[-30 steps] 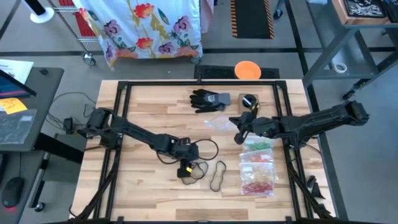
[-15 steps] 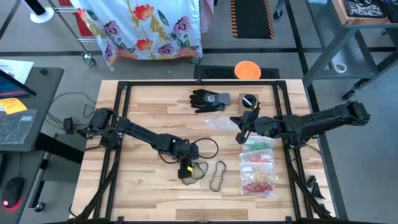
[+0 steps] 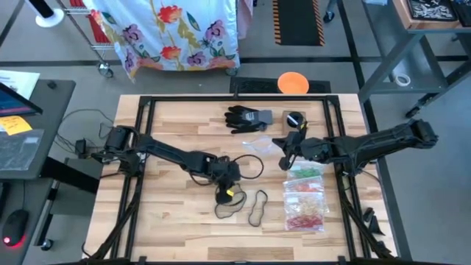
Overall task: Sort rubber bands
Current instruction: Put the black rubber band into the transparent zip bag
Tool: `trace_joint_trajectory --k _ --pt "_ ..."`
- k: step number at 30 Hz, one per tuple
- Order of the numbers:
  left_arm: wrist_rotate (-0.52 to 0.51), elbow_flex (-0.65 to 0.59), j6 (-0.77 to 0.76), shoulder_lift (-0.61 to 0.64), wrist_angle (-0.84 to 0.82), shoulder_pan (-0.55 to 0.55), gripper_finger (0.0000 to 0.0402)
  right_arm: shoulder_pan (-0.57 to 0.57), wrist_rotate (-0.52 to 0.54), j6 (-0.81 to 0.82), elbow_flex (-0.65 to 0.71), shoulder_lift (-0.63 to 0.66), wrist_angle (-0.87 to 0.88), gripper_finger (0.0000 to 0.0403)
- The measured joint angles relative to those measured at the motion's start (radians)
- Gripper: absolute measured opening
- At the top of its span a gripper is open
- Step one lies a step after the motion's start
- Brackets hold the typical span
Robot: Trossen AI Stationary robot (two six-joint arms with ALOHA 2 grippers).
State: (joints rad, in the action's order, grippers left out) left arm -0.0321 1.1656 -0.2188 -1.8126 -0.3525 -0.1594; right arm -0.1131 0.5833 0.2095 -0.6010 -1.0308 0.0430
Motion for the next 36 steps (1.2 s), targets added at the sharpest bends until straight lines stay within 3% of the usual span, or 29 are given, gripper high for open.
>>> trace_joint_trajectory --k 7,14,20,36 --pt "-0.050 0.111 0.083 0.050 -0.042 -0.027 0.0002 0.007 -0.060 0.029 0.000 -0.069 -0.008 0.0000" --pt "-0.281 0.210 0.239 0.113 0.007 -0.058 0.0001 0.032 -0.095 0.050 0.000 -0.122 -0.031 0.0000" --pt "-0.397 0.325 0.295 0.127 0.019 -0.022 0.0001 0.042 -0.113 0.055 0.000 -0.123 -0.028 0.0000" --pt "-0.407 0.368 0.270 0.126 0.039 0.153 0.0000 0.042 -0.117 0.062 0.000 -0.140 -0.032 0.0000"
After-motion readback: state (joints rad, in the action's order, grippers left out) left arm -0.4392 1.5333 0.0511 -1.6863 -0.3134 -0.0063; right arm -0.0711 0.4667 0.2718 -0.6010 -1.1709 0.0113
